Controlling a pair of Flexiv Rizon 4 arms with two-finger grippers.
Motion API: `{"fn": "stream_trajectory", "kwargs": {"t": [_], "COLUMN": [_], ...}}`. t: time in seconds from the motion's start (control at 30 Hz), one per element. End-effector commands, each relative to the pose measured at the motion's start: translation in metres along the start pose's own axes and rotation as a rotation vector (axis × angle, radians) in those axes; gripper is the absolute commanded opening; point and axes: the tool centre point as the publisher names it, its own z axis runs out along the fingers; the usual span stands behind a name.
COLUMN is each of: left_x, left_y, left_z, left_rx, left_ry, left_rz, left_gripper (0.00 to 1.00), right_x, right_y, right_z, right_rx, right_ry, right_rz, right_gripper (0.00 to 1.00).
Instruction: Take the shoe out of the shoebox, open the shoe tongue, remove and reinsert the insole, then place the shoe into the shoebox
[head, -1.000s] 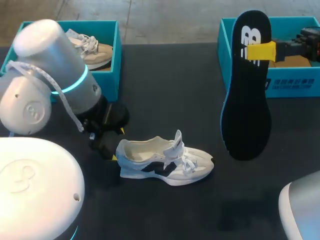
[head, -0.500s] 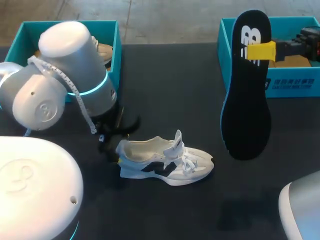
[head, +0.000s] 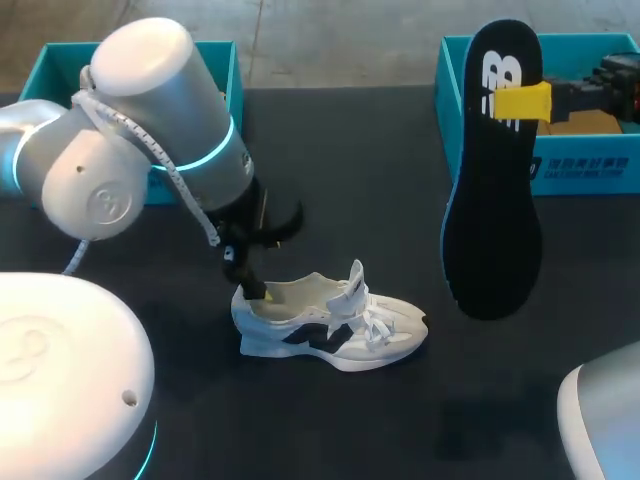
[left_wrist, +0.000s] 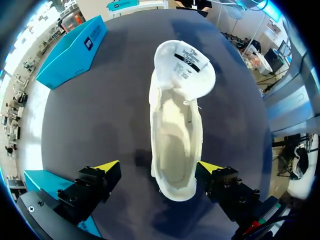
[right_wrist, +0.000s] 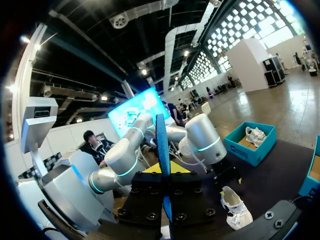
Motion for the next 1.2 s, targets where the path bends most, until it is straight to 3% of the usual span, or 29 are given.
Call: {"fn": "stream_trajectory", "kwargs": {"t": [0.03, 0.43, 0.8, 1.03, 1.1, 1.17, 1.2], "left_x": [-0.015, -0.02, -0.016, -0.016, -0.015, -0.015, -0.015], "left_y": [-0.017, -0.038, -0.044, -0.045, -0.046, -0.047, -0.048], "left_z": [0.019, 0.047, 0.078, 0.092, 0.095, 0.097, 0.098], "left_rx": [-0.022, -0.024, -0.039, -0.049, -0.048, -0.049, -0.049], "left_ry": [0.012, 0.001, 0.018, 0.013, 0.025, 0.026, 0.029], "left_rz": [-0.007, -0.004, 0.005, -0.005, -0.007, -0.006, -0.004], "left_gripper": [1.0, 1.0, 1.0, 0.78, 0.67, 0.49, 0.46], "right_x": [-0.002, -0.002, -0.002, -0.002, -0.002, -0.002, -0.002], "right_y": [0.003, 0.003, 0.003, 0.003, 0.003, 0.003, 0.003], "right_z": [0.002, 0.002, 0.002, 0.002, 0.002, 0.002, 0.002], "right_rx": [0.006, 0.006, 0.006, 0.006, 0.006, 0.006, 0.006], "right_ry": [0.001, 0.001, 0.001, 0.001, 0.001, 0.001, 0.001], "right_rz": [0.003, 0.003, 0.003, 0.003, 0.003, 0.003, 0.003], "right_gripper": [0.0, 0.0, 0.0, 0.0, 0.0, 0.0, 0.0]}}
